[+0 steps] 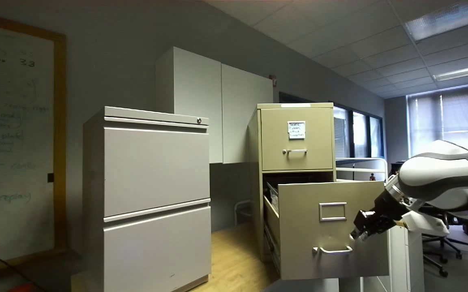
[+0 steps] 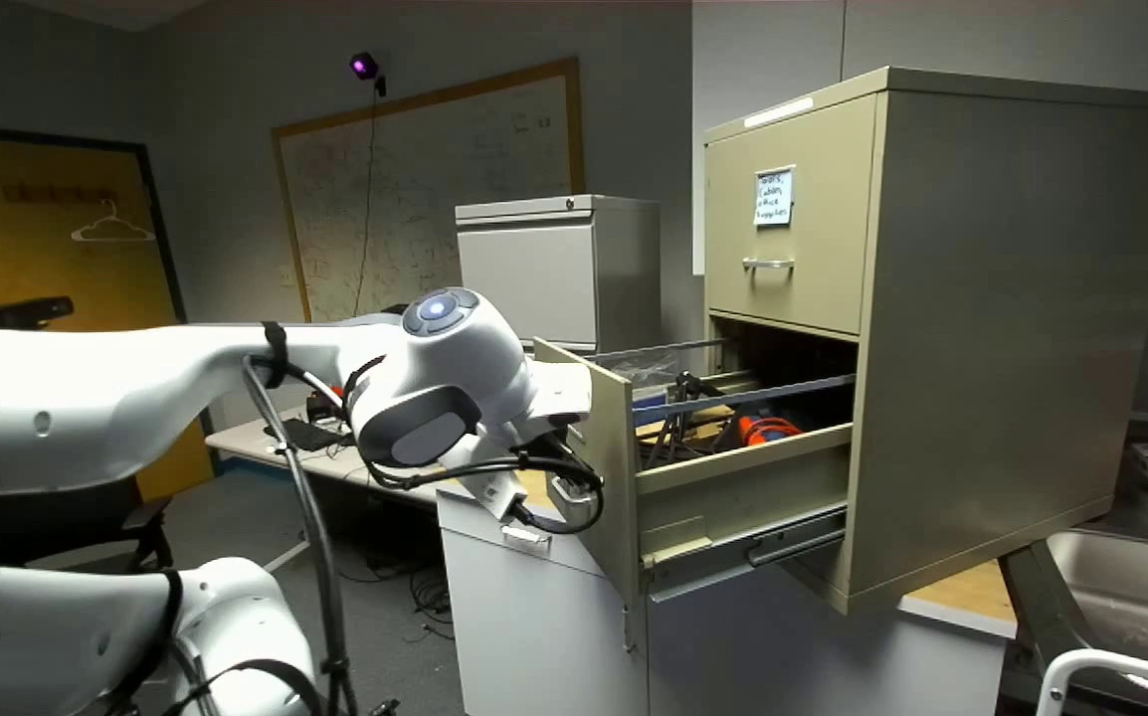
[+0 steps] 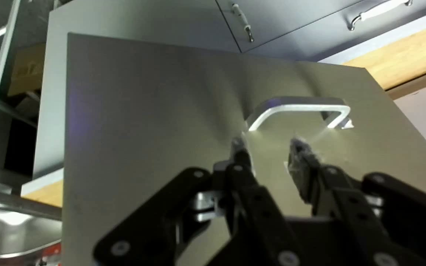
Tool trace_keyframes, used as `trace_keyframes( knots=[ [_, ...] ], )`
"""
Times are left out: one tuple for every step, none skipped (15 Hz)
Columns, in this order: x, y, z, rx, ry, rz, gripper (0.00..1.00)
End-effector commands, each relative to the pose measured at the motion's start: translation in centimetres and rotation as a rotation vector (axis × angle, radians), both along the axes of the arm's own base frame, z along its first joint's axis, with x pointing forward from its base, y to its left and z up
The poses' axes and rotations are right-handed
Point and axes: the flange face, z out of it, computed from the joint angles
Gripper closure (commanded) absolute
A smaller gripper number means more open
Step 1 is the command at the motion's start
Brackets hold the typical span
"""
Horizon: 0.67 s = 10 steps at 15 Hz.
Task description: Open the bottom drawer of the file cabinet to the right
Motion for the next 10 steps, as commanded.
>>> trace_keyframes(
  knots=[
    [-2.1, 0.3, 1.8, -0.147, -0.076, 0.108, 0.40],
    [-2.4, 0.1, 2.0, -0.187, -0.092, 0.135, 0.40],
    [-2.6, -0.2, 2.0, -0.226, -0.106, 0.163, 0.40],
    [-2.3, -1.0, 2.3, -0.234, -0.107, 0.182, 0.40],
    [-2.4, -1.4, 2.0, -0.238, -0.110, 0.194, 0.40],
    [-2.4, -1.9, 1.6, -0.231, -0.110, 0.204, 0.40],
    [-2.3, -2.2, 1.2, -0.223, -0.110, 0.218, 0.40],
    [-2.2, -2.5, 0.5, -0.206, -0.096, 0.229, 0.40],
    [-2.2, -2.7, 0.0, -0.192, -0.095, 0.242, 0.40],
    [-2.0, -2.9, -0.5, -0.179, -0.089, 0.250, 0.40]
  ],
)
